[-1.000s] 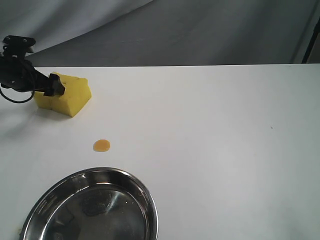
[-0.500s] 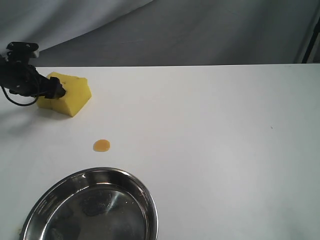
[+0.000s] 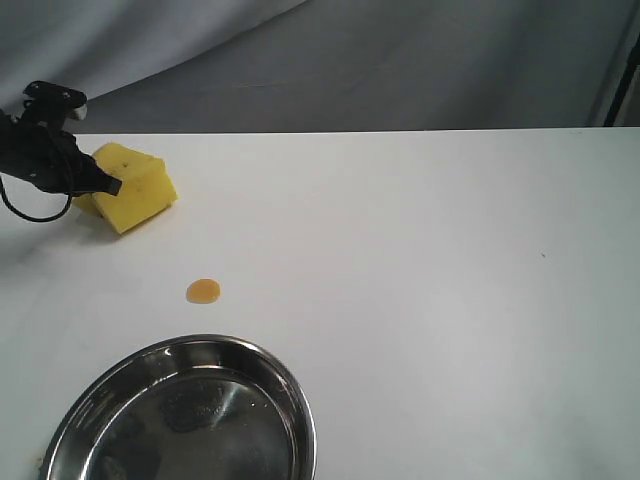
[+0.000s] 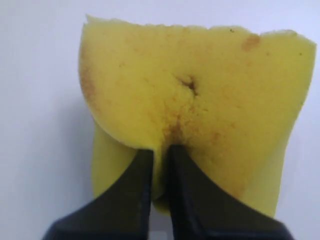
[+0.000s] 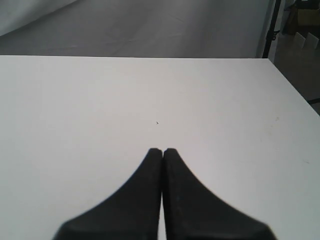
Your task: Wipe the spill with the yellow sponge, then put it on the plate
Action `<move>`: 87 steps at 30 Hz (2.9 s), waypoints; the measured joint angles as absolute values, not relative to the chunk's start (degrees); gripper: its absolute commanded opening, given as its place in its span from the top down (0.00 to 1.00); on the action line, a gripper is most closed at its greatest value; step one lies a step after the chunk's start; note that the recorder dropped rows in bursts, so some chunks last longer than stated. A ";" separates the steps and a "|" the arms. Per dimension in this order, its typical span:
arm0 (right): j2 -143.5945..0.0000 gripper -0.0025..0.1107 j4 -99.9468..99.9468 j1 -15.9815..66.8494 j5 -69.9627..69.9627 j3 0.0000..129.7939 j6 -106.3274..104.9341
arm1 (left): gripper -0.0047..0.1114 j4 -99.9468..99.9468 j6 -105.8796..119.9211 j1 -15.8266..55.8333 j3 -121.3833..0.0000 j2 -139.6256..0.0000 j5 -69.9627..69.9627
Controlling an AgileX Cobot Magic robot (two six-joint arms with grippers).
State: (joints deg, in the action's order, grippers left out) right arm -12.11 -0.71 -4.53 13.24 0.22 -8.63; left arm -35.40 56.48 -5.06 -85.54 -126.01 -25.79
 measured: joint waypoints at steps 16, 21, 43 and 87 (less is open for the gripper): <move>-12.11 0.98 -0.71 -4.53 13.24 0.22 -8.63 | 0.95 -35.53 62.82 -5.06 -85.63 -126.01 -27.66; -12.11 0.98 -0.71 -4.53 13.24 0.22 -8.63 | 0.95 -36.19 68.47 -5.16 -86.03 -126.01 -30.51; -12.11 0.98 -0.71 -4.53 13.24 0.22 -8.63 | 0.96 -47.15 86.53 -5.26 -86.03 -126.01 -50.41; -12.11 0.98 -0.71 -4.53 13.24 0.22 -8.63 | 0.96 -45.93 92.92 2.82 -86.03 -126.01 -51.50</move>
